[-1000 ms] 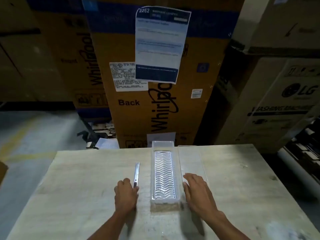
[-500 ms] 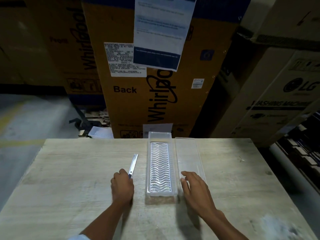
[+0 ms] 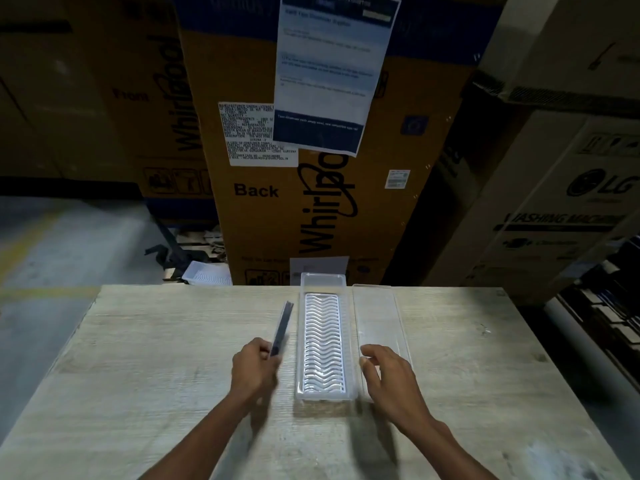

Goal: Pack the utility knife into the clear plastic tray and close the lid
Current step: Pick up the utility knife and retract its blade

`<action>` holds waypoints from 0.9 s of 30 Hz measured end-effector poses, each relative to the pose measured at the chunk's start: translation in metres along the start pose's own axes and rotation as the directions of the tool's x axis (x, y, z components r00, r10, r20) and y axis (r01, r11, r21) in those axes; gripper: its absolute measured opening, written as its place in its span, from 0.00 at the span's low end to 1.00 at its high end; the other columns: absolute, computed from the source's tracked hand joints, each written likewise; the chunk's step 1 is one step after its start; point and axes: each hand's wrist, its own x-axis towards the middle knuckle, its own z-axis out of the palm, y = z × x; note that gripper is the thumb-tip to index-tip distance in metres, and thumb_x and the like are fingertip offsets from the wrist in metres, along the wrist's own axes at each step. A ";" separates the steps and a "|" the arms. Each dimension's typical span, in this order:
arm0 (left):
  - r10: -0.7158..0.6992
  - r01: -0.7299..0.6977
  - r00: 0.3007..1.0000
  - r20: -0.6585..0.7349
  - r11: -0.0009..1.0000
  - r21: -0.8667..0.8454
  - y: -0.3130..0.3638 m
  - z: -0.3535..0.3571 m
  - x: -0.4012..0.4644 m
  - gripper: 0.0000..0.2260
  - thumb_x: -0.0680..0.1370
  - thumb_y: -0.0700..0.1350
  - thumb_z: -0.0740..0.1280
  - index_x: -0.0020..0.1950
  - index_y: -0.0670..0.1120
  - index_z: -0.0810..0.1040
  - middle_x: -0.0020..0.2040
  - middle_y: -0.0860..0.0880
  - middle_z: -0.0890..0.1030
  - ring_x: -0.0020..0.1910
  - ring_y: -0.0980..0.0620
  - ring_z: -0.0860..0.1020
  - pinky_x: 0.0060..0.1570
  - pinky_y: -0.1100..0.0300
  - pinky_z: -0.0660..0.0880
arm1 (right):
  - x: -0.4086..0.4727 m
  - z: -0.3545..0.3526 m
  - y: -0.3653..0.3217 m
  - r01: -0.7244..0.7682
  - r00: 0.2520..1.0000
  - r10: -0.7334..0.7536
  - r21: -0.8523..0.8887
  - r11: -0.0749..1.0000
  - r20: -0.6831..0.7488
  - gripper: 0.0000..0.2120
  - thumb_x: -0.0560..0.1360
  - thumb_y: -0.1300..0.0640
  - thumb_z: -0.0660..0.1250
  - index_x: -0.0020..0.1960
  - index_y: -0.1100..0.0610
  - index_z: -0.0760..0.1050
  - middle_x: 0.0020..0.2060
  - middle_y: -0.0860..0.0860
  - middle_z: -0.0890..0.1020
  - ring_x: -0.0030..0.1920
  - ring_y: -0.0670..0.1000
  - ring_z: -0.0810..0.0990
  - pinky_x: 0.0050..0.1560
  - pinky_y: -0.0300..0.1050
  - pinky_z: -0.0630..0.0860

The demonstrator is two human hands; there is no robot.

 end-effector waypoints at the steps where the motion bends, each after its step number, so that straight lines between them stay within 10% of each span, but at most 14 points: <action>1: 0.033 -0.031 0.999 0.013 0.996 -0.078 0.011 -0.003 -0.008 0.03 0.75 0.38 0.74 0.45 0.44 0.81 0.39 0.46 0.84 0.39 0.47 0.82 0.45 0.51 0.81 | 0.001 -0.004 -0.007 0.004 1.000 -0.004 0.044 0.999 -0.007 0.11 0.83 0.54 0.63 0.63 0.52 0.78 0.59 0.46 0.83 0.54 0.41 0.80 0.58 0.39 0.75; 11: 0.417 -0.384 0.909 0.025 0.857 -0.345 0.127 -0.023 -0.088 0.06 0.76 0.46 0.74 0.40 0.50 0.80 0.35 0.45 0.84 0.28 0.56 0.78 0.29 0.63 0.77 | 0.014 -0.069 -0.117 0.038 0.991 -0.115 0.709 0.704 0.061 0.11 0.82 0.56 0.65 0.62 0.46 0.78 0.55 0.45 0.86 0.56 0.47 0.85 0.53 0.41 0.82; 27: 0.529 -0.499 0.846 0.063 0.829 -0.253 0.173 -0.062 -0.138 0.07 0.77 0.42 0.73 0.50 0.54 0.81 0.45 0.54 0.86 0.44 0.60 0.84 0.42 0.67 0.82 | -0.009 -0.129 -0.150 0.198 0.978 -0.184 0.676 0.710 -0.094 0.21 0.77 0.64 0.70 0.61 0.40 0.76 0.52 0.45 0.87 0.56 0.48 0.85 0.49 0.38 0.83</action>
